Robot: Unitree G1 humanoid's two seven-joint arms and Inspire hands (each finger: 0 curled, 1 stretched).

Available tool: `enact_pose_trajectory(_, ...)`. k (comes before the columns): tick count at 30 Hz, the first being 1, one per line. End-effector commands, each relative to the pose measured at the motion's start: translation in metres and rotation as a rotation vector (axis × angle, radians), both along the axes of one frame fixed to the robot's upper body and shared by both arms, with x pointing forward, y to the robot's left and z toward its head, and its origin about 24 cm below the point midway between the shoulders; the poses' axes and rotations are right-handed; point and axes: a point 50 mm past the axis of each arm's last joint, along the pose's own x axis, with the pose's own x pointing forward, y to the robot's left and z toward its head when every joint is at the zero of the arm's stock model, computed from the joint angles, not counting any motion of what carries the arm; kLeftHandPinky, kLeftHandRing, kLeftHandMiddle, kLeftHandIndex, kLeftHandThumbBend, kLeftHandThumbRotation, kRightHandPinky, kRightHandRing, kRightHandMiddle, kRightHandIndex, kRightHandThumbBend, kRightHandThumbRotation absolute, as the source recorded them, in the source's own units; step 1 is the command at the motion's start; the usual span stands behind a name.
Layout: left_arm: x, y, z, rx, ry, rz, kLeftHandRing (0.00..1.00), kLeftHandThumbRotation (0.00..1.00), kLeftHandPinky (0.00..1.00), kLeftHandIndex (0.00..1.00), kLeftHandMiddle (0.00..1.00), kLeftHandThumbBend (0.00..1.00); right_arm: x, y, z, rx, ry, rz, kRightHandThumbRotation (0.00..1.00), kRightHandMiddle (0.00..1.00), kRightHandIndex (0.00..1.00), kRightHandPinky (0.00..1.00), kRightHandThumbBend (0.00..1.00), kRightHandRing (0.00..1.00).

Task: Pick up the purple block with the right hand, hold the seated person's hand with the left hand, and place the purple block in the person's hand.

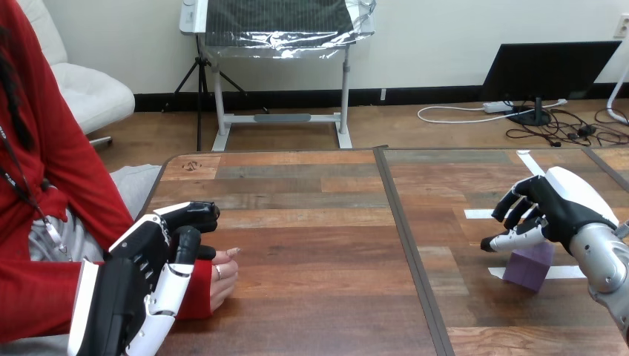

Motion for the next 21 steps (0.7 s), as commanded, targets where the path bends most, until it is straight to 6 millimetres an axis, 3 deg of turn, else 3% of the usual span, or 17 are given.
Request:
enact_pose_trajectory(1,0.005,-0.001,0.004,0.005,-0.048,0.013,0.71,0.73,0.58,0.64,0.70,0.42,0.019,0.013,0.028,0.058,-0.142,0.040,0.00,0.52,0.51,0.49,0.81,0.48)
enact_pose_trajectory(21,0.007,-0.001,0.005,0.025,-0.048,0.016,0.72,0.72,0.59,0.64,0.70,0.43,0.024,0.020,0.046,0.105,-0.243,0.122,0.00,0.50,0.50,0.43,0.79,0.46)
